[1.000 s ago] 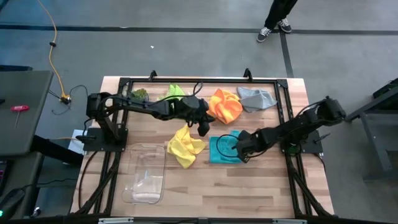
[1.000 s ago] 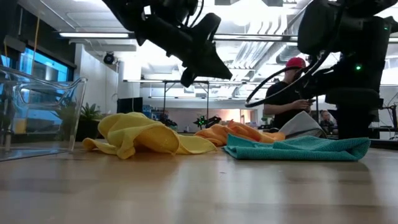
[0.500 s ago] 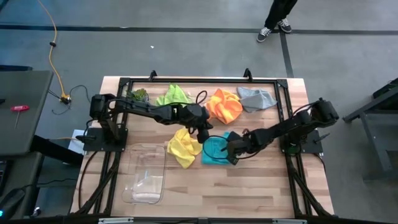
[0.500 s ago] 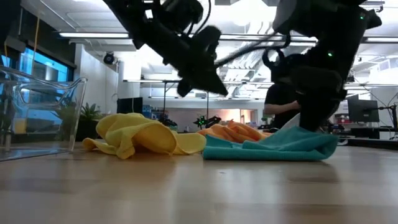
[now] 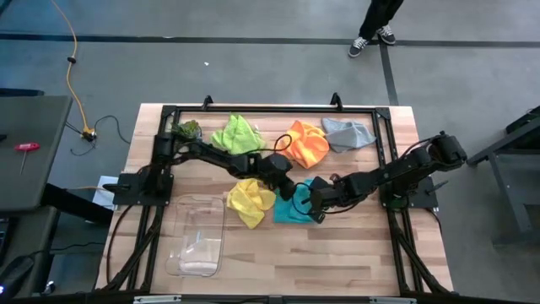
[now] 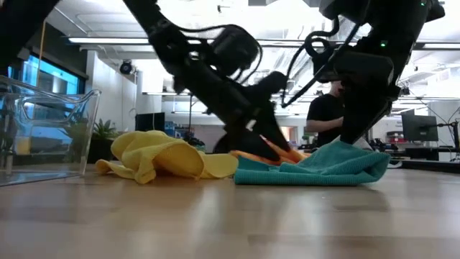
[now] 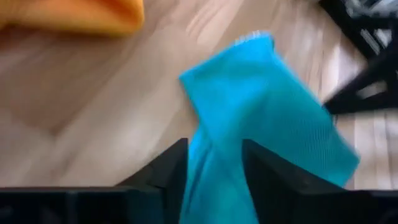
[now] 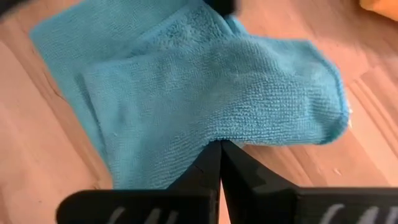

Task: Fold microfiber towels
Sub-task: Fold the blue towel

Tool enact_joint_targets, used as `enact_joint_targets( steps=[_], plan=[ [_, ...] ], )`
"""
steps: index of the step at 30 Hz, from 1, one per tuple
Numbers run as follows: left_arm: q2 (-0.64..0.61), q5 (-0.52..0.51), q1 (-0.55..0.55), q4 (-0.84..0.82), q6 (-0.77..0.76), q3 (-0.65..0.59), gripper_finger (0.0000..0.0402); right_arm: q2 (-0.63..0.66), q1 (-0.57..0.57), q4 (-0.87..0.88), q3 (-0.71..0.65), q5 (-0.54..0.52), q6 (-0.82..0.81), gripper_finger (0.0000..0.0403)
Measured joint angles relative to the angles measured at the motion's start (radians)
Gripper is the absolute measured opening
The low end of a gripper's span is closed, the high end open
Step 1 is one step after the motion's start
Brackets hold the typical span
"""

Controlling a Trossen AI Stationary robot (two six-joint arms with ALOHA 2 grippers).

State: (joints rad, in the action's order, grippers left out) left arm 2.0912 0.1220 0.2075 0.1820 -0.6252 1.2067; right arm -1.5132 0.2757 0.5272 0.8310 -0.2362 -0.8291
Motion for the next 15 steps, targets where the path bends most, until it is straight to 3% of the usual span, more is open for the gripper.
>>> enact_joint_targets(
  steps=[7,11,15],
  plan=[
    [0.142,0.029,0.000,-0.136,0.012,0.218,0.0213,0.004,0.001,-0.023,0.000,0.008,-0.003,0.0000],
    [0.202,0.028,-0.008,-0.218,0.042,0.322,0.0218,0.004,0.001,-0.028,0.000,0.008,-0.002,0.0000],
    [0.214,0.007,-0.019,-0.231,0.087,0.345,0.0210,0.004,0.002,-0.031,0.000,0.006,-0.004,0.0000]
  ],
)
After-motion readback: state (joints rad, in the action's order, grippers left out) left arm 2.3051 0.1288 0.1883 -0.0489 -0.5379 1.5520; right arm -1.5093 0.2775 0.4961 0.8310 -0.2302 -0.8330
